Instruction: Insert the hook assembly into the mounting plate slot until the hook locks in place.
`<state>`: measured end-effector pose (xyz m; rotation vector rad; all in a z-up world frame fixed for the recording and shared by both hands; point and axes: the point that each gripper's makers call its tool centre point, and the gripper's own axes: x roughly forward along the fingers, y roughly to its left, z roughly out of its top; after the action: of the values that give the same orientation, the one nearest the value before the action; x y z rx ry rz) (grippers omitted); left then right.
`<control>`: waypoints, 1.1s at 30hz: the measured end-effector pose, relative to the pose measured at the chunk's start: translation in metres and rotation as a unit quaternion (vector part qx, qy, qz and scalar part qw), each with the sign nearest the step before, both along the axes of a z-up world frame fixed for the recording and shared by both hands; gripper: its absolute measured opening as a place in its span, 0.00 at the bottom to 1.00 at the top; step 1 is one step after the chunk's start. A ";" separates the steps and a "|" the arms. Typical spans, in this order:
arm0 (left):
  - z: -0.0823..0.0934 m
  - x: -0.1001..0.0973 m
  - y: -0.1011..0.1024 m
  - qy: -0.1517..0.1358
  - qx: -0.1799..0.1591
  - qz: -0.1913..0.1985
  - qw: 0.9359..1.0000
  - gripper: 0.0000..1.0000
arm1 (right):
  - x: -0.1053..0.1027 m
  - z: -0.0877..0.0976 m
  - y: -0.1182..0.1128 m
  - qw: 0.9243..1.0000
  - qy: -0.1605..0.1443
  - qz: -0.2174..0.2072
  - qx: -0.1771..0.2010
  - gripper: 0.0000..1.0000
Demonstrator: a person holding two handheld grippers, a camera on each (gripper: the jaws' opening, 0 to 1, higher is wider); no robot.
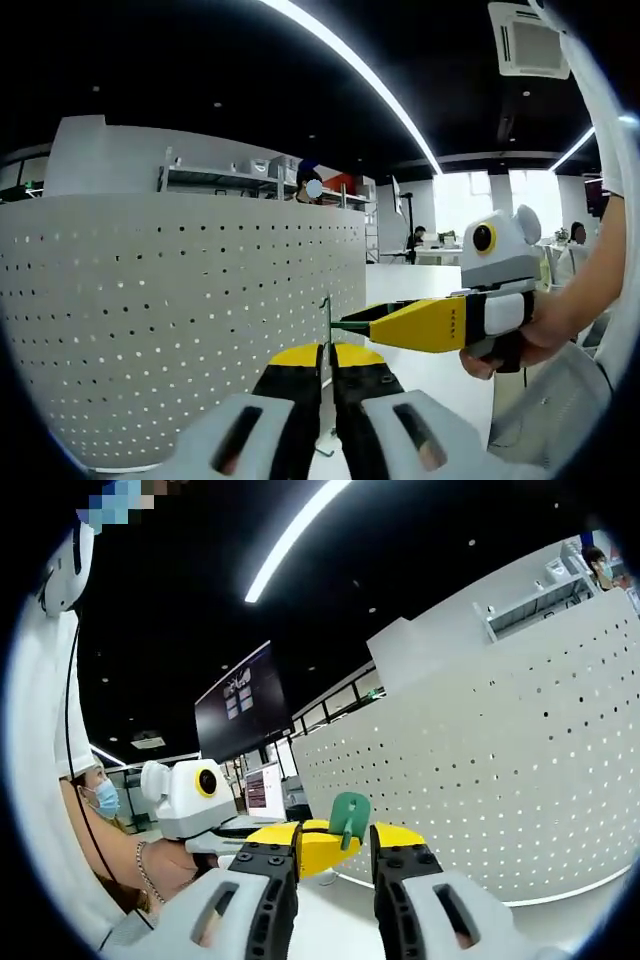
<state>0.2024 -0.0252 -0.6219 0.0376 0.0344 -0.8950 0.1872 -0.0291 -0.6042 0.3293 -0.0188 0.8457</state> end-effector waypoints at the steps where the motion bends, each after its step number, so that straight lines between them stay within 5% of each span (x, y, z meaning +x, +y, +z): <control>1: -0.001 0.000 0.000 0.001 0.001 0.000 1.000 0.02 | 0.000 0.001 0.001 1.000 0.000 0.002 0.002 0.21; 16: -0.001 -0.002 -0.004 0.003 0.000 -0.004 1.000 0.02 | 0.007 0.002 -0.004 1.000 0.006 -0.018 0.014 0.05; 33: -0.001 -0.002 -0.004 0.006 -0.006 0.002 1.000 0.02 | 0.010 0.001 -0.004 1.000 0.005 -0.030 0.002 0.02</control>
<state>0.2007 -0.0293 -0.6227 0.0205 0.0401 -0.8923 0.1973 -0.0332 -0.6032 0.3356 -0.0222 0.7842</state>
